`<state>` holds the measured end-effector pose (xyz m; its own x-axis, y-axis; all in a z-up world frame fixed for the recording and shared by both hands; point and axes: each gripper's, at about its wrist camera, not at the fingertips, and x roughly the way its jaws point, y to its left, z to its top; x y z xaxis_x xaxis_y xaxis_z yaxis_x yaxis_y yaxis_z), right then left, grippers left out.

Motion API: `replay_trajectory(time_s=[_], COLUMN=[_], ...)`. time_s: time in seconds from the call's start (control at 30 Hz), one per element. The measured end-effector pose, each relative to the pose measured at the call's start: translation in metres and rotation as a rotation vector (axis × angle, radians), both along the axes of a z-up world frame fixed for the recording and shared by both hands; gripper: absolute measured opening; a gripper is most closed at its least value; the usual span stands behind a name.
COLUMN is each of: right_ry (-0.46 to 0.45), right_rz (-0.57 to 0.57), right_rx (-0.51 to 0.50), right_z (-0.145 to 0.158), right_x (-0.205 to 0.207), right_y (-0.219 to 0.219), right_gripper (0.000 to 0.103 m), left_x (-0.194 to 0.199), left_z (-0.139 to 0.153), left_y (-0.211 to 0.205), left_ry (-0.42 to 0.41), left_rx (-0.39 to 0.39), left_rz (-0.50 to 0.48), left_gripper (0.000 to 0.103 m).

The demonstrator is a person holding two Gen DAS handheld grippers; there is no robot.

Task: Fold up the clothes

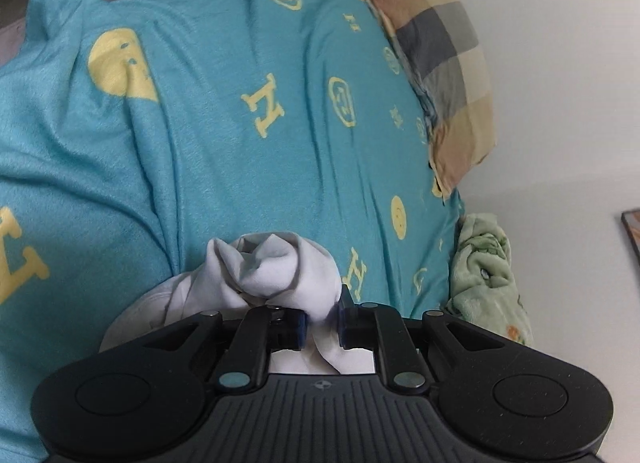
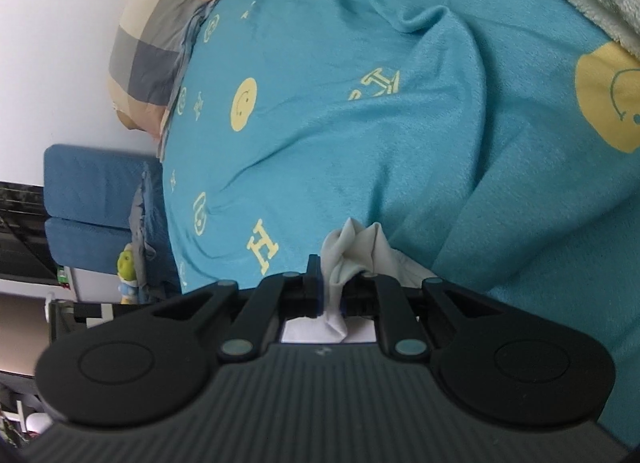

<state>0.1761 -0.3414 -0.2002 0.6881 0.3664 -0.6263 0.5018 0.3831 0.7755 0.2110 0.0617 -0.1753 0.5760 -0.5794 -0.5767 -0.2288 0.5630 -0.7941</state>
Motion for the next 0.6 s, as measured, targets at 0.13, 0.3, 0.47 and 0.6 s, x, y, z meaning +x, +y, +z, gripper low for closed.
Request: replay_trajectory(time_s=[0.13, 0.3, 0.47, 0.6], right_ry=[-0.083, -0.238, -0.346, -0.346], right_rz=[0.016, 0.089, 0.253, 0.391], right_rx=[-0.034, -0.160, -0.493, -0.749], right_z=[0.013, 0.043, 0.064, 0.055], right_x=[-0.005, -0.011, -0.013, 0.000], right_y=[0.004, 0.018, 0.046, 0.065], right_gripper=[0.053, 0.085, 0.084, 0.081], left_x=[-0.013, -0.037, -0.046, -0.038], left_z=[0.027, 0.062, 0.065, 0.040], left_y=[-0.009, -0.032, -0.053, -0.065], left_ry=[-0.138, -0.349, -0.435, -0.385], left_rx=[0.125, 0.342, 0.518, 0.625], left_rz=[-0.010, -0.047, -0.142, -0.177], left_gripper=[0.046, 0.072, 0.080, 0.079])
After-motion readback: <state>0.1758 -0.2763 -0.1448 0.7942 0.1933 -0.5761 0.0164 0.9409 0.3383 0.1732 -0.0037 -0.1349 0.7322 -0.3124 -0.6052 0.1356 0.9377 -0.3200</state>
